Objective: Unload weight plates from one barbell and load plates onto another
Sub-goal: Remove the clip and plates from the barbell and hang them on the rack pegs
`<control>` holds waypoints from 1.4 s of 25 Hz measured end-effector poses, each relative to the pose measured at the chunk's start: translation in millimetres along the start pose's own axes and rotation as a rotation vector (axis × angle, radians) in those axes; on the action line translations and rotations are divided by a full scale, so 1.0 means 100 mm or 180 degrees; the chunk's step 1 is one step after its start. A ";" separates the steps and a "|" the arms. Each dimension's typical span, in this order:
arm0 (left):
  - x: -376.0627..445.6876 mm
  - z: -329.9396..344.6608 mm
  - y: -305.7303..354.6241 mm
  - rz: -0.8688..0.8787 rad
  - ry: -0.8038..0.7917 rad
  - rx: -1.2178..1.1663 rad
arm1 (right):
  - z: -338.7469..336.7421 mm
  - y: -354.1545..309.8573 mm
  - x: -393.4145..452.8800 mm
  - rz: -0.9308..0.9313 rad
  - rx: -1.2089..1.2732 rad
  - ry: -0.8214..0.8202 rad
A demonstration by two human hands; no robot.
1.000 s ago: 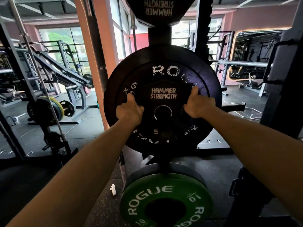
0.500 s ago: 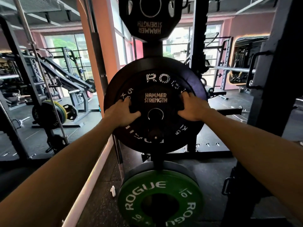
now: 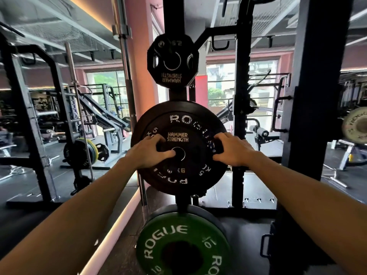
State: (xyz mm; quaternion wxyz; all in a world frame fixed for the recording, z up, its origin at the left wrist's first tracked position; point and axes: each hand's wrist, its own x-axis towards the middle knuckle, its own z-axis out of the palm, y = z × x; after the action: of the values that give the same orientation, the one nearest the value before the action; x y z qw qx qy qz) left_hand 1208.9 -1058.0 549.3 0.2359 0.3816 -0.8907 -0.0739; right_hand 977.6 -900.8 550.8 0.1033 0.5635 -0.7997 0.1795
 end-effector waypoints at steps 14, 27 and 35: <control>-1.77 -0.45 1.13 0.0119 0.0085 -0.0010 | -0.97 0.20 -1.80 0.0009 -0.0093 -0.0114; -2.45 -0.29 3.22 0.0637 -0.0048 -0.0365 | -2.25 1.64 -3.53 0.0643 -0.0375 0.0015; -2.08 0.41 4.77 0.0803 -0.0087 -0.0620 | -2.68 3.26 -3.81 0.0880 -0.0305 0.0066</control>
State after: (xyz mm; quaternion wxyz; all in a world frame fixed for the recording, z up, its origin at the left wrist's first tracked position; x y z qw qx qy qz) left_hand 1005.9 -578.9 586.5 0.2671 0.2409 -0.9233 -0.1349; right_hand 792.8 -365.9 599.9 0.1125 0.4406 -0.8762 0.1594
